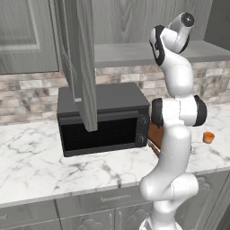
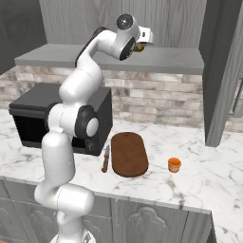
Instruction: Pick the bread, place it on the cutting board, pick the jam, place it on the counter, and close the cabinet.
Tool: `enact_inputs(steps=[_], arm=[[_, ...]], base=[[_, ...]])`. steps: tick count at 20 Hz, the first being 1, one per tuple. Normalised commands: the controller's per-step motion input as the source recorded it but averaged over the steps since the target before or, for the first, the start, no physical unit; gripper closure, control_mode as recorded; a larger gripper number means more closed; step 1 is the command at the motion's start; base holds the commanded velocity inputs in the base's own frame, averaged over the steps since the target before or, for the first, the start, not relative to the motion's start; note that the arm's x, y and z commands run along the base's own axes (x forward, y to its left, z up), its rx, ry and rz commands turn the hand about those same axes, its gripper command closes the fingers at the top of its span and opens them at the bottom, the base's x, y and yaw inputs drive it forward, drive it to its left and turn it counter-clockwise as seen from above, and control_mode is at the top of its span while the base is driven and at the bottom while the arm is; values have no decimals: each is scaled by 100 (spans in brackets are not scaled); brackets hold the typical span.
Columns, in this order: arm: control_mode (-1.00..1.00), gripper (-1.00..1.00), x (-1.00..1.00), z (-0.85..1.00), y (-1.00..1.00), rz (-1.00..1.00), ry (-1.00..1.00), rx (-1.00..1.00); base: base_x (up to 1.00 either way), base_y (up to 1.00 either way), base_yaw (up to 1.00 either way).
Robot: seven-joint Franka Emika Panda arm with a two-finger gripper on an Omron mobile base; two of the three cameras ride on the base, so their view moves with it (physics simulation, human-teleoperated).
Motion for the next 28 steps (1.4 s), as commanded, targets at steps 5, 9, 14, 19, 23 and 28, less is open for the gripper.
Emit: enact_inputs(steps=[5, 9, 14, 19, 23, 28], arm=[[-100, 100, 0, -3, 0, 0, 2, 0], [-100, 100, 0, 0, 0, 0, 0, 0], [-100, 100, -13, 0, 0, 0, -1, 0], [-100, 100, -29, 0, 0, 1, -2, 0], [-100, 100, -39, 0, 0, 1, 0, 0], [-100, 100, -52, 0, 0, 0, 0, 0]], base=[[0, 0, 0], [0, 0, 0], [0, 0, 0], [0, 0, 0], [0, 0, 0], [0, 0, 0]])
